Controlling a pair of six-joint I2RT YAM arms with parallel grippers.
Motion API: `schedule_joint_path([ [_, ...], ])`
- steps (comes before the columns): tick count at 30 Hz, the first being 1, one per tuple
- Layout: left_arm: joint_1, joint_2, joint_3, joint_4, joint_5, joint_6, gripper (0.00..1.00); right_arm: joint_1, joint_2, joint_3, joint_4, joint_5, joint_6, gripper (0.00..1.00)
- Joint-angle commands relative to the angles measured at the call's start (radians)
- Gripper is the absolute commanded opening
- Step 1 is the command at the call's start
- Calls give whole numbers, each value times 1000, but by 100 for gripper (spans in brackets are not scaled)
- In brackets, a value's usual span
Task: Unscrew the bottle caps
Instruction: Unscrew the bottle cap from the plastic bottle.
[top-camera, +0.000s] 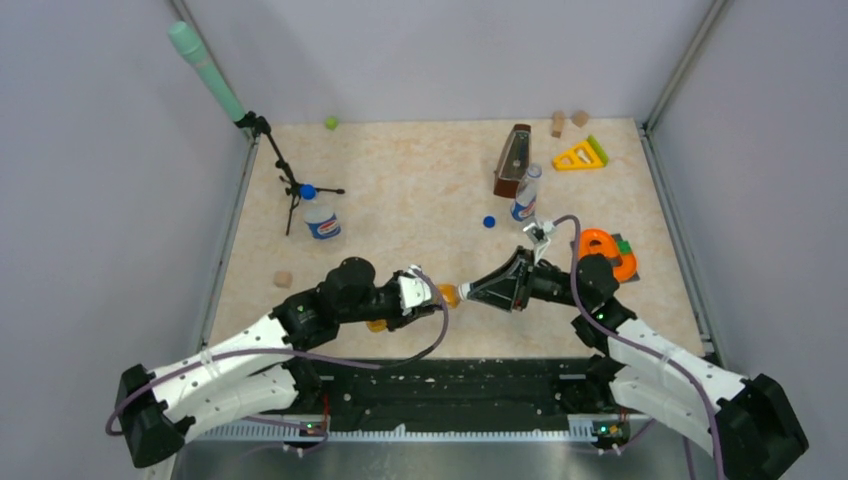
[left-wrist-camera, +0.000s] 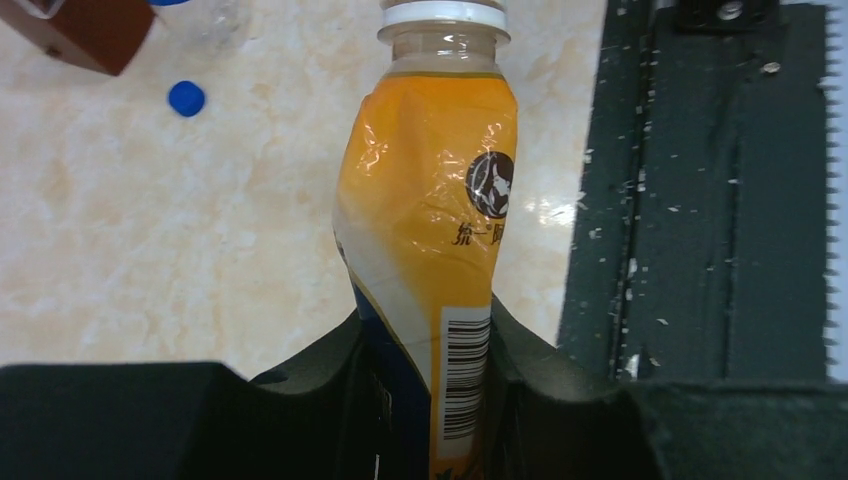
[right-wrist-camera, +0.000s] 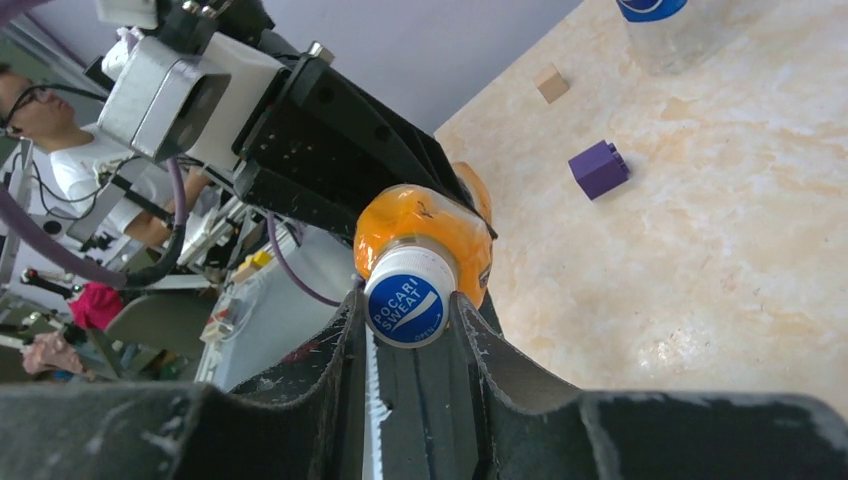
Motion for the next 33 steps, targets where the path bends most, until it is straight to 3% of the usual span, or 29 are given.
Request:
schedule_joint_path([
  [1, 53, 4, 69, 39, 323, -97, 0, -5, -18, -21, -26, 26, -96, 3],
  [7, 94, 71, 129, -63, 485, -73, 0, -4, -9, -29, -44, 17, -144, 3],
  [12, 94, 183, 195, -191, 471, -16, 0, -2, 0, -32, -53, 1, -160, 8],
  [17, 93, 220, 213, -201, 253, -61, 0, -2, -18, -23, -52, 32, -131, 34],
  [22, 88, 130, 155, -123, 131, -46, 0, -2, -53, -19, -92, 142, -114, 50],
  [29, 51, -58, -21, 49, -20, 77, 0, -2, -98, 2, -102, 192, -49, 57],
  [33, 7, -56, -29, 63, -167, 124, 0, -2, -129, -4, -68, 233, 17, 58],
])
